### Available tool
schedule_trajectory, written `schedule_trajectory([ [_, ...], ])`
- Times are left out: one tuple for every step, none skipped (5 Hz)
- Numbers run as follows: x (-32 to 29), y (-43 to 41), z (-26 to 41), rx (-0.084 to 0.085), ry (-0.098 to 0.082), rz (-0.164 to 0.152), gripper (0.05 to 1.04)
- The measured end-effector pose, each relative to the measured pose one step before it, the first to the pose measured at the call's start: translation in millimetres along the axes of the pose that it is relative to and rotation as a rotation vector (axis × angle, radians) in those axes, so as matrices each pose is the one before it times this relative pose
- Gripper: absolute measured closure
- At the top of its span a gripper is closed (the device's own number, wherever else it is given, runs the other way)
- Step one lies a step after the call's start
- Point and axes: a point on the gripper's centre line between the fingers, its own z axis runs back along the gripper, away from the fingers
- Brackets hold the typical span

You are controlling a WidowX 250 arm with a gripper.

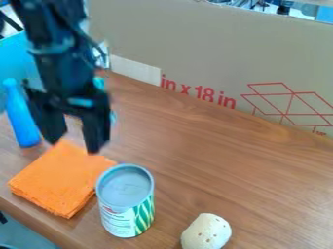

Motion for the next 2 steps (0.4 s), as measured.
schedule_trajectory([
  [14.4, 20.53, 19.78, -0.0012, -0.0558, -0.0633, 0.082],
  [17.29, 11.0, -4.41, 0.0414, 0.0038, -0.0512, 0.082],
])
